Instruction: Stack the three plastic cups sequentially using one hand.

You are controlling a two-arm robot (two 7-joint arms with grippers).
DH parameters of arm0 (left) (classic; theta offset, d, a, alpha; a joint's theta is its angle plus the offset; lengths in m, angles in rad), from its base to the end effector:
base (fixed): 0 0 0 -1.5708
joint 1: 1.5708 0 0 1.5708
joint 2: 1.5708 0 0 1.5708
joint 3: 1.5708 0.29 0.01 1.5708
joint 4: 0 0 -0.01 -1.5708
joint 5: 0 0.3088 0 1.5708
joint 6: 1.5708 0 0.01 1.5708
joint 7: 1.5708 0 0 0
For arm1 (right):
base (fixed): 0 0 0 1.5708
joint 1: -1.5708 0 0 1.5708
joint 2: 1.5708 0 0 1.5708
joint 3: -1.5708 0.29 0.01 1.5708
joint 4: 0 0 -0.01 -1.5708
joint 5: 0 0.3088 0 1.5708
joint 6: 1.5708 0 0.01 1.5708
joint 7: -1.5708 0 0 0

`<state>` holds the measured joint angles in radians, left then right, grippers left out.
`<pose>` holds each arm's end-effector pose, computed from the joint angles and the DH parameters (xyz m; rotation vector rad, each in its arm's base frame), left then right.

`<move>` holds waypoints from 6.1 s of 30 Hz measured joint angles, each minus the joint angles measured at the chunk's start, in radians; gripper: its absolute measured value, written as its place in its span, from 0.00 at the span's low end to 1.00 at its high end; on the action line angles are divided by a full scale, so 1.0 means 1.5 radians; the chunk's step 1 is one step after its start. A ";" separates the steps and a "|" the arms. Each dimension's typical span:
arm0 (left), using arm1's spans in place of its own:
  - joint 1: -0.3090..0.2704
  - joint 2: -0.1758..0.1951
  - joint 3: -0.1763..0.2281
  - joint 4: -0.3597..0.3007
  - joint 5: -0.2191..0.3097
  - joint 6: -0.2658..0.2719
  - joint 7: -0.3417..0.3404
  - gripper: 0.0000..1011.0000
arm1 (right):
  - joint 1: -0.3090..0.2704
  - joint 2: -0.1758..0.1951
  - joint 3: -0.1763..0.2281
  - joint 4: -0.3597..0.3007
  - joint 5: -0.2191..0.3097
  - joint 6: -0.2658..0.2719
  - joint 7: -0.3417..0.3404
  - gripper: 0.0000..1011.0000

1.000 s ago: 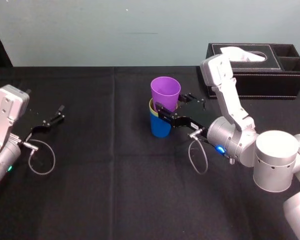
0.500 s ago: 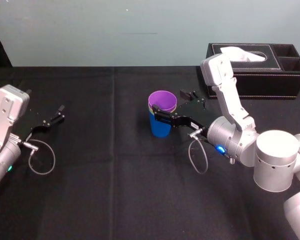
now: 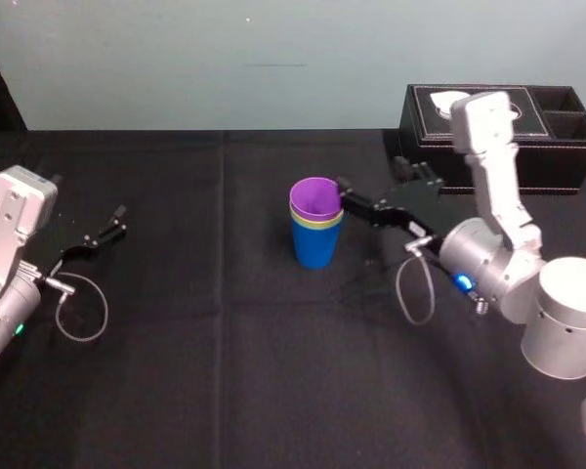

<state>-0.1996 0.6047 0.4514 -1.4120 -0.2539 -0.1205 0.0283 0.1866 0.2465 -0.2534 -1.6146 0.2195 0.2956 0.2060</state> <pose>0.3581 0.0827 -0.3022 0.3045 -0.2851 1.2480 0.3682 0.0100 -0.2362 -0.1495 0.0472 -1.1180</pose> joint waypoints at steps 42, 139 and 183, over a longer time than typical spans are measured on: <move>0.000 0.000 0.000 0.000 0.000 0.000 0.000 1.00 | -0.067 -0.021 0.068 0.031 -0.074 -0.033 -0.097 0.99; 0.000 0.000 0.000 0.000 0.000 0.000 0.000 1.00 | -0.066 -0.020 0.068 0.029 -0.072 -0.028 -0.096 0.99; 0.000 0.000 0.000 0.000 0.000 0.000 0.000 1.00 | -0.066 -0.020 0.068 0.029 -0.072 -0.028 -0.096 0.99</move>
<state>-0.1996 0.6047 0.4514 -1.4120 -0.2539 -0.1206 0.0283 0.0873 0.2161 -0.1518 -1.5707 0.1118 0.2533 0.0625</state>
